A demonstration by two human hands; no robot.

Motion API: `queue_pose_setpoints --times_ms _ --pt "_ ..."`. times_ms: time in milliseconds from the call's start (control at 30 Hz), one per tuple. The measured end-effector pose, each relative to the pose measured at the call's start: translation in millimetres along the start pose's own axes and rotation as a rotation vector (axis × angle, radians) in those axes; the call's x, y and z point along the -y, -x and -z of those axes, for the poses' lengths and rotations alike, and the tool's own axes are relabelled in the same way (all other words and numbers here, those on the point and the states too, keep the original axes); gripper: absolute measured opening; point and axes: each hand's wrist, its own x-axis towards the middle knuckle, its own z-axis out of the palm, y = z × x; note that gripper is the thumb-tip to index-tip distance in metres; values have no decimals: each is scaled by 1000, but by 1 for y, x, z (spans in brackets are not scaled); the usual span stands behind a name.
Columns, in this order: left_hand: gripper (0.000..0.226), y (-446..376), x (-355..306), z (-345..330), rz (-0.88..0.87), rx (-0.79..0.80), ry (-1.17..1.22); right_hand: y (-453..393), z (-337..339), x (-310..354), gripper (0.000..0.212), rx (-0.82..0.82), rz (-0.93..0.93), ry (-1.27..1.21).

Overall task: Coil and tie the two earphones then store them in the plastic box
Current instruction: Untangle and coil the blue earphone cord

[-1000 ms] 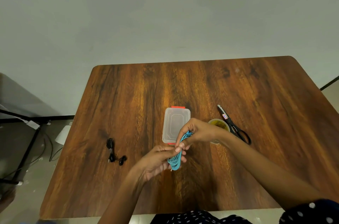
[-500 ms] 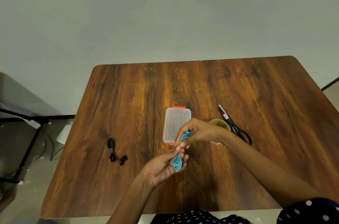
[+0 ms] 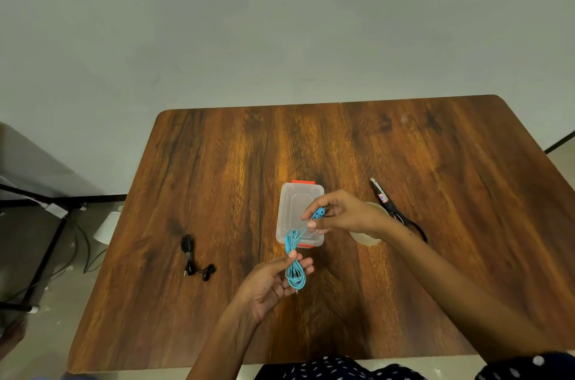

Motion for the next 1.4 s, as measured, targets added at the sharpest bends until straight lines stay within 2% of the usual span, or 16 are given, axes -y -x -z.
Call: queue_pose_setpoints --times_ms 67,267,400,633,833,1033,1167,1267,1333,1400 --pt "19 -1 0 0 -12 -11 45 -1 -7 -1 22 -78 -8 -31" --pt "29 -5 3 -6 -120 -61 161 1 -51 -13 14 -472 -7 -184" --pt "26 -2 4 -11 -196 -67 200 4 -66 -19 10 -632 -48 -170" --pt "17 1 9 -15 -340 -193 99 13 -87 -8 15 -596 13 78" --pt "20 0 13 -16 -441 -309 64 14 -95 -3 18 -574 -7 301" --pt "26 -3 14 -9 -438 -304 62 11 -98 -2 23 -496 -26 322" --pt "23 -2 14 -4 -400 -242 54 12 -98 -4 22 -488 -41 284" --pt "24 -3 12 -4 -373 -215 80 13 -98 -6 23 -440 -37 353" --pt "26 -4 11 -3 -369 -209 95 14 -99 -7 22 -452 -20 424" --pt "26 -4 10 -3 -376 -211 90 13 -99 -7 20 -493 -20 396"
